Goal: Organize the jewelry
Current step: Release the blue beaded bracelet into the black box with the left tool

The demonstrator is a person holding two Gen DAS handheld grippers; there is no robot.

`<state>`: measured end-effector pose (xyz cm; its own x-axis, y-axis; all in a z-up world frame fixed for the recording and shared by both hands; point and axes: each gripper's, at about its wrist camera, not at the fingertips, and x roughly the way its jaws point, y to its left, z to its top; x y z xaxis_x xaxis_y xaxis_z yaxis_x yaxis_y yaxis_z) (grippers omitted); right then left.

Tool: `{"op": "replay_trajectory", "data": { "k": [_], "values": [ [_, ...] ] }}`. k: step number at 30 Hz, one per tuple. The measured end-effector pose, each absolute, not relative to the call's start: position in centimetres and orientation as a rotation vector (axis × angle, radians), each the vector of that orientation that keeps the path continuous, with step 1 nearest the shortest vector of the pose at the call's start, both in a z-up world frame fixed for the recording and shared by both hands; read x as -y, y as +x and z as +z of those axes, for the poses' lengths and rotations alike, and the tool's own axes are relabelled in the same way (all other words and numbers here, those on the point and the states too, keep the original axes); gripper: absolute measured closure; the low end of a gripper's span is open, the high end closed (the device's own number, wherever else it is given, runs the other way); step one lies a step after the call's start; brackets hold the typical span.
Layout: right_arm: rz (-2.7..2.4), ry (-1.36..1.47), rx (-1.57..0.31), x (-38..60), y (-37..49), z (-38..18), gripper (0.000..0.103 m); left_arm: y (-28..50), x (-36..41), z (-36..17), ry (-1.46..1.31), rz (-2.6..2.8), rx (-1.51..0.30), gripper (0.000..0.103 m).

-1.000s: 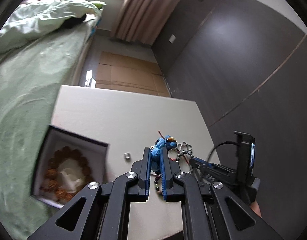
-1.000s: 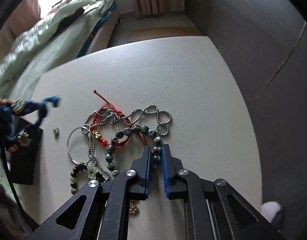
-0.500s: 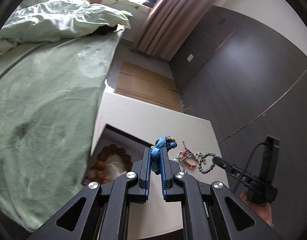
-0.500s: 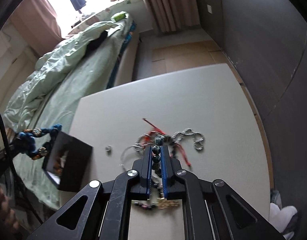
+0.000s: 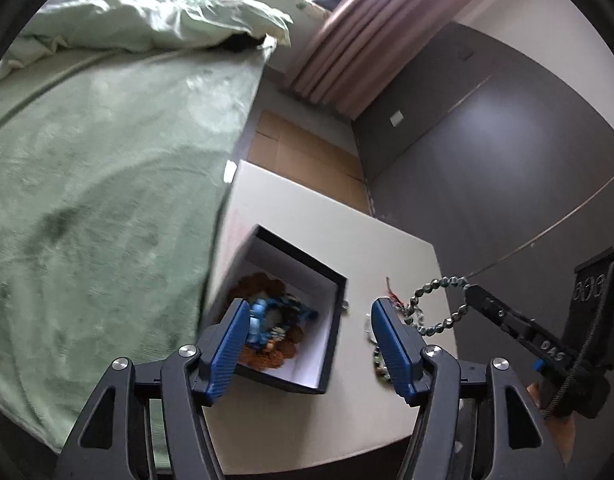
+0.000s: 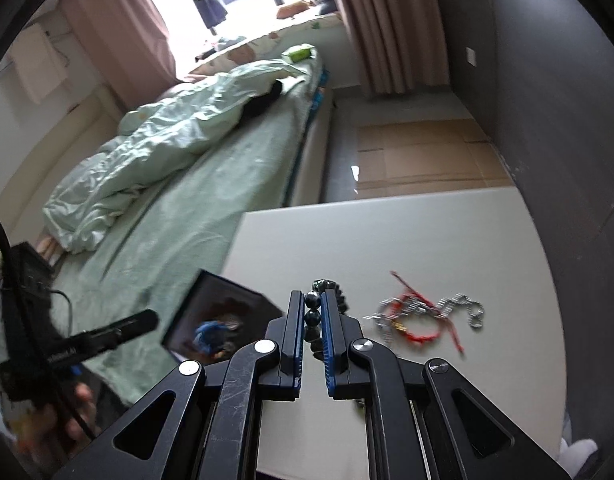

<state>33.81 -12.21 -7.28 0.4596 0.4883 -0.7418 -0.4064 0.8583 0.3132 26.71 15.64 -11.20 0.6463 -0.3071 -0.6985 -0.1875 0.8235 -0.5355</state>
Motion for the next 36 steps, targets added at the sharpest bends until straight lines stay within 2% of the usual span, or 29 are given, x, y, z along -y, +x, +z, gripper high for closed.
{"op": "replay_trajectory", "data": {
  "k": [15, 26, 27, 29, 30, 31, 36],
  "values": [
    [0.666, 0.024, -0.944, 3.5, 32.0, -7.3, 0.094, 22.6, -21.0, -10.9, -0.613, 0.031, -0.861, 0.038],
    [0.585, -0.061, -0.972, 0.9, 32.9, -9.2, 0.093, 20.9, -22.5, -10.9, -0.627, 0.052, -0.847, 0.033],
    [0.608, -0.036, -0.992, 0.8, 33.0, -9.5, 0.092, 20.8, -22.5, -10.9, -0.627, 0.051, -0.847, 0.033],
    [0.648, -0.008, -1.001, 0.9, 32.8, -9.5, 0.074, 20.8, -22.3, -10.8, -0.622, 0.049, -0.847, 0.033],
    [0.656, -0.001, -0.989, 1.0, 32.6, -9.4, 0.060, 20.8, -22.1, -10.8, -0.618, 0.049, -0.847, 0.033],
    [0.651, 0.004, -0.973, 1.3, 32.3, -9.1, 0.057, 20.9, -21.9, -10.7, -0.614, 0.048, -0.847, 0.033],
    [0.648, 0.050, -0.971, 3.6, 32.1, -8.5, 0.057, 21.6, -20.4, -10.5, -0.589, 0.028, -0.853, 0.033]
  ]
}}
